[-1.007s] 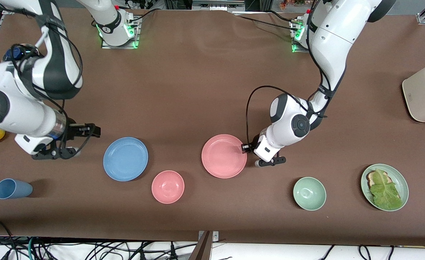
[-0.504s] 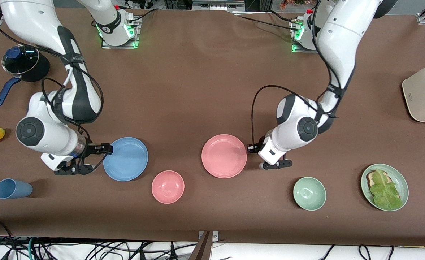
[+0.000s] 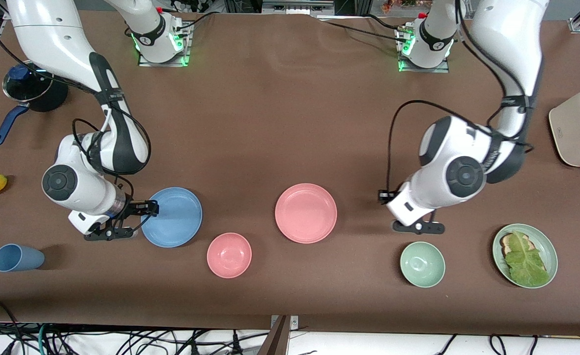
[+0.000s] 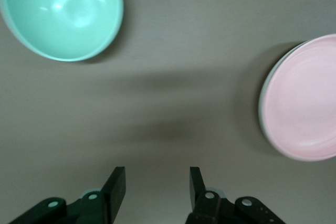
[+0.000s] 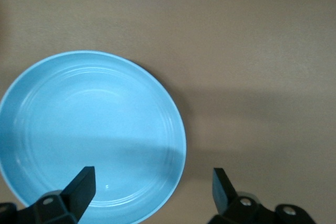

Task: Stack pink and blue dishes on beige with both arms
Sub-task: 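Grip the blue plate rim with the right gripper while the left gripper withdraws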

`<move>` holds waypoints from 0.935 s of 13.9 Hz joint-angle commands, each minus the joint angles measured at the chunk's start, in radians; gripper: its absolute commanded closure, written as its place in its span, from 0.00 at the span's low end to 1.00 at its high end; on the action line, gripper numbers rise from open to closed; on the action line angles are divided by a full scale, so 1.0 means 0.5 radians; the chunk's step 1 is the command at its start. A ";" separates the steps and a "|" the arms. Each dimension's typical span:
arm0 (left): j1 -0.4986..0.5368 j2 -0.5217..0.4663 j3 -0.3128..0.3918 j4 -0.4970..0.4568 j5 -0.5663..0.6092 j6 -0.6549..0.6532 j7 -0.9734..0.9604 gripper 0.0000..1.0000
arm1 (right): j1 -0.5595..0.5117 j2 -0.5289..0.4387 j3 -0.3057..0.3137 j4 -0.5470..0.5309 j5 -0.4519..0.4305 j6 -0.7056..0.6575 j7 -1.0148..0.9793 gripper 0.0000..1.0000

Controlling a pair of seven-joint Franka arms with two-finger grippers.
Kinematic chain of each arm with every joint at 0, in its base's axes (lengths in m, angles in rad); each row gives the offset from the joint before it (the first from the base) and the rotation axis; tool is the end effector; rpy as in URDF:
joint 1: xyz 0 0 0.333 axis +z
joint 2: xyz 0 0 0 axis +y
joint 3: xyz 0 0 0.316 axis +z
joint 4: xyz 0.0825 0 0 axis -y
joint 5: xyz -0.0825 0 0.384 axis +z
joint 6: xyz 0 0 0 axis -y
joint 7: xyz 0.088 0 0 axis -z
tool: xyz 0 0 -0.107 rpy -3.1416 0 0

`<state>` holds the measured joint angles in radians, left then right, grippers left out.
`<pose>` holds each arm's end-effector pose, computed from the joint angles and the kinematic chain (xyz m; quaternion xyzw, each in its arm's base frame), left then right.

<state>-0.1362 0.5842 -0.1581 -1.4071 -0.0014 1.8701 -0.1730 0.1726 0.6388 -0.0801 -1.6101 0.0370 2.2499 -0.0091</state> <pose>0.6770 -0.1842 0.3568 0.9961 -0.0498 -0.0659 0.0304 0.6899 0.0723 0.2551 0.9988 0.0471 0.0020 0.0094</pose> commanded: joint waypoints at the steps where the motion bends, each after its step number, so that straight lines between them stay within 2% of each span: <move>1: 0.186 -0.094 -0.012 -0.018 0.046 -0.120 0.372 0.37 | -0.038 0.060 0.010 -0.017 0.039 0.120 -0.095 0.04; 2: 0.235 -0.125 -0.006 -0.018 0.043 -0.160 0.462 0.35 | -0.057 0.072 0.010 -0.017 0.067 0.136 -0.101 0.05; 3: 0.254 -0.159 0.030 -0.021 0.046 -0.212 0.475 0.23 | -0.057 0.087 0.010 -0.017 0.091 0.139 -0.104 0.08; 4: 0.257 -0.186 0.095 -0.021 0.076 -0.255 0.478 0.00 | -0.057 0.097 0.010 -0.017 0.116 0.142 -0.108 0.12; 6: 0.306 -0.266 0.120 -0.027 0.113 -0.331 0.481 0.00 | -0.063 0.130 0.010 -0.017 0.122 0.185 -0.114 0.18; 10: 0.346 -0.438 0.098 -0.018 0.150 -0.436 0.481 0.00 | -0.066 0.143 0.010 -0.044 0.125 0.206 -0.141 0.46; 13: 0.352 -0.551 0.104 -0.018 0.147 -0.442 0.481 0.00 | -0.063 0.140 0.010 -0.093 0.125 0.283 -0.147 0.61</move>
<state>0.0357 0.3563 -0.1009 -1.4045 0.0413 1.6636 0.0589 0.1469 0.7165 -0.0802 -1.6311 0.0785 2.3584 -0.0550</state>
